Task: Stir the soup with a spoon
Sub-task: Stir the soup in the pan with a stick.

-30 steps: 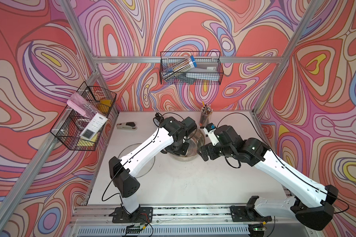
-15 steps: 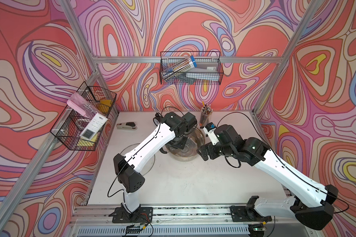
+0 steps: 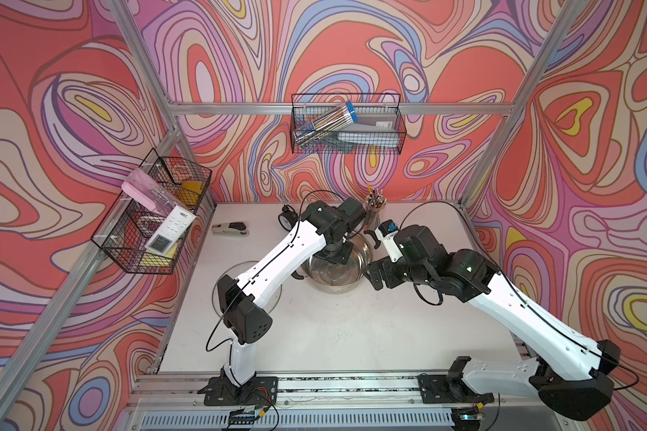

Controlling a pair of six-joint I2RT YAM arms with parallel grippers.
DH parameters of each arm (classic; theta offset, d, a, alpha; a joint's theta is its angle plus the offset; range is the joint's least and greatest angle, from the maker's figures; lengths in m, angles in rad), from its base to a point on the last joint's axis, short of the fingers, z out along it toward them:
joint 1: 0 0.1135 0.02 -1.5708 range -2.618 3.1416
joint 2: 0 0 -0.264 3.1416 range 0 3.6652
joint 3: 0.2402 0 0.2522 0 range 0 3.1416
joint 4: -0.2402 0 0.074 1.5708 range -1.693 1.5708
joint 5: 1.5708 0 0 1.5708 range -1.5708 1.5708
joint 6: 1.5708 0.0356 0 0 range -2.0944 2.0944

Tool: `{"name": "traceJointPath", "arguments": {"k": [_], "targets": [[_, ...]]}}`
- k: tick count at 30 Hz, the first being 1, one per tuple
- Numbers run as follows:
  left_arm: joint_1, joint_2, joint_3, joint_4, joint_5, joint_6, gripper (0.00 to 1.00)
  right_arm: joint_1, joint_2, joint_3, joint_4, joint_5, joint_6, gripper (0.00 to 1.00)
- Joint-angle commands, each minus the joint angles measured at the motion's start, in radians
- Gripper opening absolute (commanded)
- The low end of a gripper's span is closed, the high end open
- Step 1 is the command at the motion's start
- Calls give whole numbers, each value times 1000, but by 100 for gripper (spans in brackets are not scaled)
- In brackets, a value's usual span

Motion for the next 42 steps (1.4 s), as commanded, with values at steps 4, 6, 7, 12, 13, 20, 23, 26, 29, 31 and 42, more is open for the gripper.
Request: {"name": "traceJointPath", "arguments": {"k": [4, 6, 7, 12, 13, 20, 23, 26, 29, 31, 42], "targets": [[-9, -44, -87, 25, 117, 35, 0, 3, -14, 14, 4, 0, -11, 98], [-9, -68, -124, 20, 137, 39, 0, 2, -11, 12, 8, -7, -14, 98], [-9, -80, -144, 15, 138, 37, 0, 2, -10, 10, 10, -11, -16, 98], [-9, -131, -202, -31, 111, 33, 0, 3, 4, 3, 28, -22, -21, 98], [-9, -137, -205, -48, 96, 31, 0, 2, 8, 2, 31, -26, -21, 98], [3, -150, -210, -131, 6, 13, 0, 3, 20, -3, 49, -39, -22, 98], [25, -156, -207, -143, -19, -1, 0, 3, 20, -3, 47, -35, -25, 98], [48, -162, -197, -146, -40, -10, 0, 2, 17, -5, 45, -33, -23, 98], [67, -156, -176, -148, -70, -13, 0, 3, 11, -9, 44, -29, -20, 98], [70, -144, -159, -145, -101, -7, 0, 3, 6, -14, 43, -24, -17, 98], [72, -1, -7, -38, -137, 3, 0, 3, -6, -2, 24, 1, -13, 98]]}}
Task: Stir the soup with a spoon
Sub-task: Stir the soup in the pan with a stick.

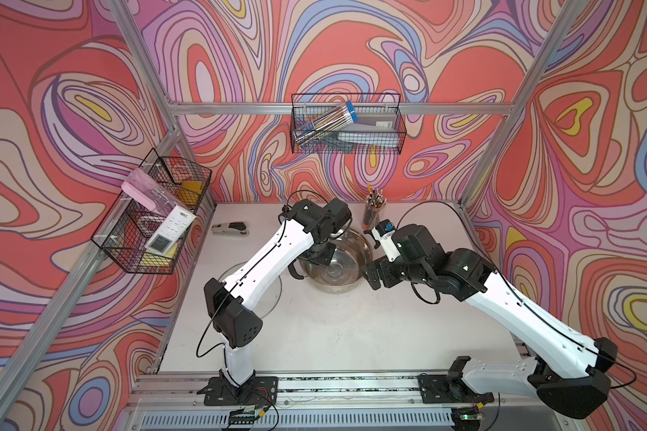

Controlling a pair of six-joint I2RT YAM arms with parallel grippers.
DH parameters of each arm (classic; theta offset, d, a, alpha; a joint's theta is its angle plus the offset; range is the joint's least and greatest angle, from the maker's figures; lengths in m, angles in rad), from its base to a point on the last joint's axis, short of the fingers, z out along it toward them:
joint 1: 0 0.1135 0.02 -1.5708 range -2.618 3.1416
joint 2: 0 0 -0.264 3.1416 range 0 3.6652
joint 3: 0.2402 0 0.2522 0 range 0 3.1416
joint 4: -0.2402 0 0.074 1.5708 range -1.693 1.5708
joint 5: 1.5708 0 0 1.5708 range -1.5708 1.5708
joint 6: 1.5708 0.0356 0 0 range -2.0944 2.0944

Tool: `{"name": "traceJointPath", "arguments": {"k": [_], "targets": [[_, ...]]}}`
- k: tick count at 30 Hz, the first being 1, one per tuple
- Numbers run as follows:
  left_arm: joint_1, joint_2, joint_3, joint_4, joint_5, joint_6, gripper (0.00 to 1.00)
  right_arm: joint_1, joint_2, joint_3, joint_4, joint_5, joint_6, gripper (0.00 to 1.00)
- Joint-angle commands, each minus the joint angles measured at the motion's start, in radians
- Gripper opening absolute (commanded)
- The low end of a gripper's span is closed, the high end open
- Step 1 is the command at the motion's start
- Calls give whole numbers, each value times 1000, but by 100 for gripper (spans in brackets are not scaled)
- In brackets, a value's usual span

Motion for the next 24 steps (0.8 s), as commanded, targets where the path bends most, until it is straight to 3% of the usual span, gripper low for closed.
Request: {"name": "traceJointPath", "arguments": {"k": [1, 13, 24], "targets": [[1, 62, 61, 60, -6, 4, 0, 2, -19, 3, -5, 23, 0, 98], [-39, 127, 130, 107, 164, 32, 0, 3, -35, -5, -19, 36, 0, 98], [-71, -8, -65, 98, 254, 34, 0, 2, 5, 2, 22, 1, -8, 98]]}}
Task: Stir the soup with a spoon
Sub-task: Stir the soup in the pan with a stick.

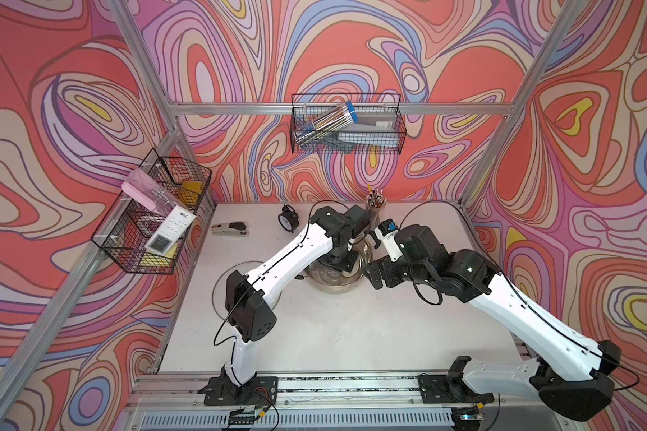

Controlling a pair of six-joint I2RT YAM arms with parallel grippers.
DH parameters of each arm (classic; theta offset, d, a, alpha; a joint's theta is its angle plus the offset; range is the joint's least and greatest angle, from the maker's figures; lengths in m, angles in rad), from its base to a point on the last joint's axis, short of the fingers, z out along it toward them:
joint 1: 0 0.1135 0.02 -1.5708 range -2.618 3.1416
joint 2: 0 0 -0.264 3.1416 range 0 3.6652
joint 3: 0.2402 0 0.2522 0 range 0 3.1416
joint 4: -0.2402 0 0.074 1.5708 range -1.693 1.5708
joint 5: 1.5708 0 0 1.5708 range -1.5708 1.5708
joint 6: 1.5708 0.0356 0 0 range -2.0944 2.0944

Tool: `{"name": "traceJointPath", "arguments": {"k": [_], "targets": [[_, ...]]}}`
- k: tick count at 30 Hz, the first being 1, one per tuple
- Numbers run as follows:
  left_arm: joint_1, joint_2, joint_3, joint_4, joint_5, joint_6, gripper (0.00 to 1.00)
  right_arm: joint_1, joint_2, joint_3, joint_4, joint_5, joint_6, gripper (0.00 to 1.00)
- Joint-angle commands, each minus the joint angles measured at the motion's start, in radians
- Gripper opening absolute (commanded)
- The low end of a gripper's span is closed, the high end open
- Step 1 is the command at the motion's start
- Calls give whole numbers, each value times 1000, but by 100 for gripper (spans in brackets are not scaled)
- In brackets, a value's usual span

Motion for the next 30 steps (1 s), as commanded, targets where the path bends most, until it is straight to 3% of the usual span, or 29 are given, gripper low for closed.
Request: {"name": "traceJointPath", "arguments": {"k": [1, 9, 16, 24, 30], "targets": [[1, -89, -43, -28, 35, 8, 0, 3, 22, 3, 25, -22, -9, 98], [8, -184, -129, -115, -65, -22, 0, 2, 52, 16, 47, -49, -17, 98], [69, -210, -119, -148, -154, -55, 0, 3, 55, 28, 46, -52, -20, 98], [107, -149, -30, -133, -207, -46, 0, 2, 23, 16, 24, -34, -18, 98], [106, -65, 69, -80, -170, -38, 0, 3, 5, 5, 8, -16, -18, 98]]}}
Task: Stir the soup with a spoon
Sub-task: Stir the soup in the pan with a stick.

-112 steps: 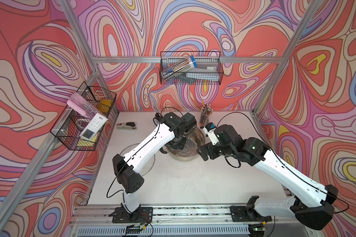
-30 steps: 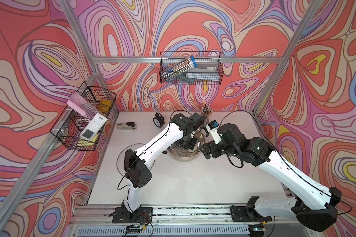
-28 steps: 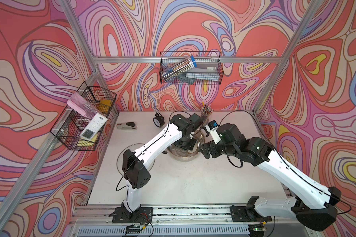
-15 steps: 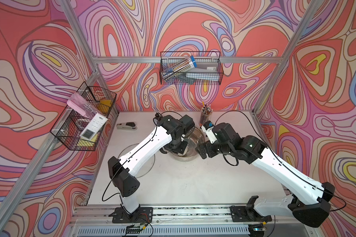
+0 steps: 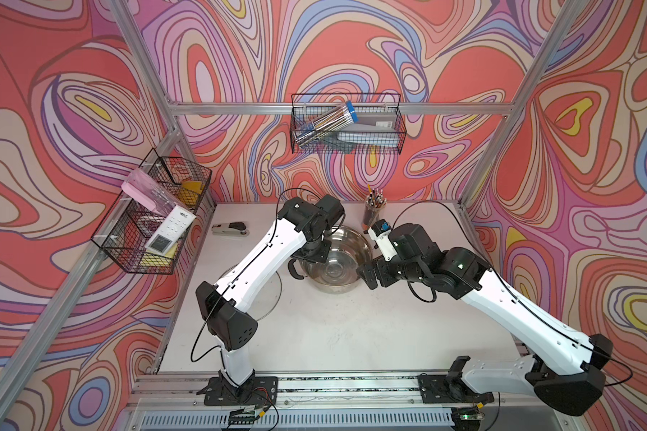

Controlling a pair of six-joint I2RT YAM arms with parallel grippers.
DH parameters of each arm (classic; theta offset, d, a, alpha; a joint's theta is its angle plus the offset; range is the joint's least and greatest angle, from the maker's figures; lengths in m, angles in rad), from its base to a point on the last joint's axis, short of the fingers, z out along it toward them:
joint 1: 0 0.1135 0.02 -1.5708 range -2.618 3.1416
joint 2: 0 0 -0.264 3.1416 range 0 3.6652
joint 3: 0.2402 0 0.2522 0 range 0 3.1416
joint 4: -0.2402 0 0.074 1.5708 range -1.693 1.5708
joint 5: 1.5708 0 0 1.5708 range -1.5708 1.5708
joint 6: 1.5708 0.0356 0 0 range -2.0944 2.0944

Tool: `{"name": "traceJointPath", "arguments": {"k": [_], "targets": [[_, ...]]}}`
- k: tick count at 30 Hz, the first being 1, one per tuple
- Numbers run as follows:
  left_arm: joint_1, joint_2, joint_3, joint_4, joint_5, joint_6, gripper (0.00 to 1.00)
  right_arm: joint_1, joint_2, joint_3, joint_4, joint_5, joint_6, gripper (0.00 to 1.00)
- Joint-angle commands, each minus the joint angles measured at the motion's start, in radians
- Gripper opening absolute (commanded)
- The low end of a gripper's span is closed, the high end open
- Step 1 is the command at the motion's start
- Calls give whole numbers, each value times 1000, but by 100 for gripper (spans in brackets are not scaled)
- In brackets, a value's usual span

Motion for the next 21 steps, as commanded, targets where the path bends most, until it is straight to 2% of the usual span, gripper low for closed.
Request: {"name": "traceJointPath", "arguments": {"k": [1, 9, 17, 21], "targets": [[0, 61, 58, 40, 18, 7, 0, 3, -25, 5, -18, 29, -6, 98], [-16, 142, 152, 91, 124, 8, 0, 3, -49, 6, -43, 61, -6, 98], [-58, 136, 136, 98, 200, 44, 0, 3, -50, -1, -40, 63, -3, 98], [-68, 85, 67, 109, 241, 47, 0, 2, -36, 8, -31, 52, -8, 98]]}}
